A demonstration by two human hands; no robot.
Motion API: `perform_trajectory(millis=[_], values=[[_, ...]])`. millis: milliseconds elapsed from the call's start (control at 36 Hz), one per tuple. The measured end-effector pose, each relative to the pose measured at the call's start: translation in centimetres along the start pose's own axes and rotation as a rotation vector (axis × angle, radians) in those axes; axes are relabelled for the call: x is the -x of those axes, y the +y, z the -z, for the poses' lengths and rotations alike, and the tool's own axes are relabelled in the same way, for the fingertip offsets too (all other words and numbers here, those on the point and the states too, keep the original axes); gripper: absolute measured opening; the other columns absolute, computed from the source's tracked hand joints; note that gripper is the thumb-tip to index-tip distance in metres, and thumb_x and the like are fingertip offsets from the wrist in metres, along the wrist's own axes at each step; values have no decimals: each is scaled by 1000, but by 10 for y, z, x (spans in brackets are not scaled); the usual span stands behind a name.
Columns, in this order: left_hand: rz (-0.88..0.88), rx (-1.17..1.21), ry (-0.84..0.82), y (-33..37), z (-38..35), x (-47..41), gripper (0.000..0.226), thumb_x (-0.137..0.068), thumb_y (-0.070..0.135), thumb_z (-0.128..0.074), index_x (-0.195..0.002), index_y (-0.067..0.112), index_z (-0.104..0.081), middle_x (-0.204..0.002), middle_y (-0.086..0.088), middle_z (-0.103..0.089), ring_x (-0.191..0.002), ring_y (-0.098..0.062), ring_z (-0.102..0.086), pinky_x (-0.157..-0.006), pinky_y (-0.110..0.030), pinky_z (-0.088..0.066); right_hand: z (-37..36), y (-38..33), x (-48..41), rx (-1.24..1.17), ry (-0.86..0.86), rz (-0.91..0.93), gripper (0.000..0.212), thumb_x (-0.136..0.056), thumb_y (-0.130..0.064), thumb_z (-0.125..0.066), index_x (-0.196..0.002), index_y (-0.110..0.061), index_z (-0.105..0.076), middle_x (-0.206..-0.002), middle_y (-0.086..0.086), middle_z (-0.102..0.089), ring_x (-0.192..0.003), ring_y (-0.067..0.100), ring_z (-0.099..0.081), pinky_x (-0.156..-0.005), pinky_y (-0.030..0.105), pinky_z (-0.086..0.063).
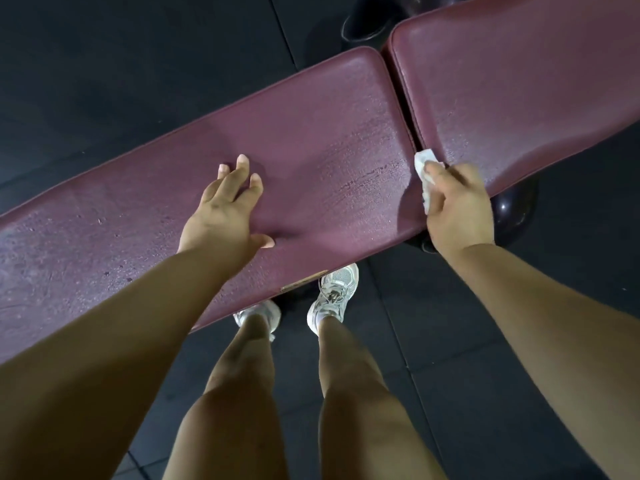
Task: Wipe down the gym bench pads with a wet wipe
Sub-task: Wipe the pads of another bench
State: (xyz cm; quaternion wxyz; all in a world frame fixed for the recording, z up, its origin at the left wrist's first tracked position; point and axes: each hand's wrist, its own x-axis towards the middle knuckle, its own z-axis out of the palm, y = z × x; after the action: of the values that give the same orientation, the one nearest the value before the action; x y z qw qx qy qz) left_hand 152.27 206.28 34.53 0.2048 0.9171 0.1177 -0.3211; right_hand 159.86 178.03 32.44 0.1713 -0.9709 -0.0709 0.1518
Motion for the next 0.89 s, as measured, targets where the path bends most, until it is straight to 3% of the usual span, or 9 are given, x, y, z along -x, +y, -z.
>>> perform_trajectory(millis=[139, 278, 333, 417, 500, 611, 694, 750, 889], values=[[-25, -14, -13, -4, 1, -1, 87, -79, 37, -72, -148, 24, -21, -157, 15, 8, -145, -13, 4, -106, -40, -34, -43, -58, 46, -114, 157, -134, 43, -78, -2, -43, -113, -11, -66, -97, 14, -56, -79, 30, -57, -67, 30, -47], [-105, -20, -1, -16, 1, -1, 75, -89, 34, -62, -150, 23, -19, -158, 13, 6, -145, -15, 2, -108, -40, -30, -79, -110, 88, -125, -113, 386, 45, -70, 6, -50, -110, -4, -68, -83, 11, -58, -62, 28, -53, -51, 30, -46], [-134, 10, 15, -24, 4, -2, 67, -91, 30, -59, -148, 23, -25, -158, 14, 0, -145, -11, -3, -111, -39, -28, -77, -103, 78, -102, -157, 403, 41, -76, 2, -48, -111, -6, -67, -85, 12, -58, -67, 27, -53, -56, 29, -44], [-165, 58, 46, -36, 11, 1, 58, -91, 26, -60, -144, 21, -37, -156, 13, -14, -144, -10, -10, -112, -36, -27, -64, -86, 57, -23, -55, 195, 36, -89, -9, -40, -117, -12, -63, -101, 10, -56, -81, 17, -49, -70, 18, -39], [-137, 46, 90, -52, 18, 11, 57, -89, 27, -62, -142, 21, -40, -153, 10, -21, -141, -14, -13, -110, -39, -29, -52, -79, 44, -73, 141, -182, 36, -86, -1, -43, -117, -9, -60, -111, 16, -49, -87, 32, -55, -70, 31, -42], [-32, -39, 104, -80, 21, 23, 61, -87, 34, -64, -141, 21, -39, -153, 7, -17, -140, -19, -8, -106, -47, -34, -72, -116, 56, -133, 263, -498, 41, -89, -3, -42, -128, -11, -51, -122, 14, -44, -98, 28, -51, -76, 21, -33], [18, -86, 46, -104, 19, 32, 65, -89, 36, -60, -146, 24, -29, -156, 9, -5, -143, -21, 0, -105, -50, -34, -104, -165, 87, -124, 144, -241, 51, -75, 5, -44, -119, -17, -56, -106, 9, -49, -86, 17, -40, -70, 14, -37], [-9, -121, 3, -117, 16, 36, 70, -91, 37, -57, -149, 29, -18, -156, 15, 7, -144, -18, 6, -104, -49, -35, -121, -191, 108, -123, -17, 26, 45, -75, 4, -48, -116, -11, -61, -97, 13, -54, -80, 22, -48, -65, 27, -47], [-37, -168, -2, -123, 16, 36, 70, -92, 46, -50, -149, 37, -11, -155, 20, 13, -145, -13, 5, -100, -44, -39, -118, -187, 111, 48, -259, 701, 39, -81, -10, -40, -107, -5, -67, -90, 11, -58, -68, 29, -58, -53, 33, -50]])
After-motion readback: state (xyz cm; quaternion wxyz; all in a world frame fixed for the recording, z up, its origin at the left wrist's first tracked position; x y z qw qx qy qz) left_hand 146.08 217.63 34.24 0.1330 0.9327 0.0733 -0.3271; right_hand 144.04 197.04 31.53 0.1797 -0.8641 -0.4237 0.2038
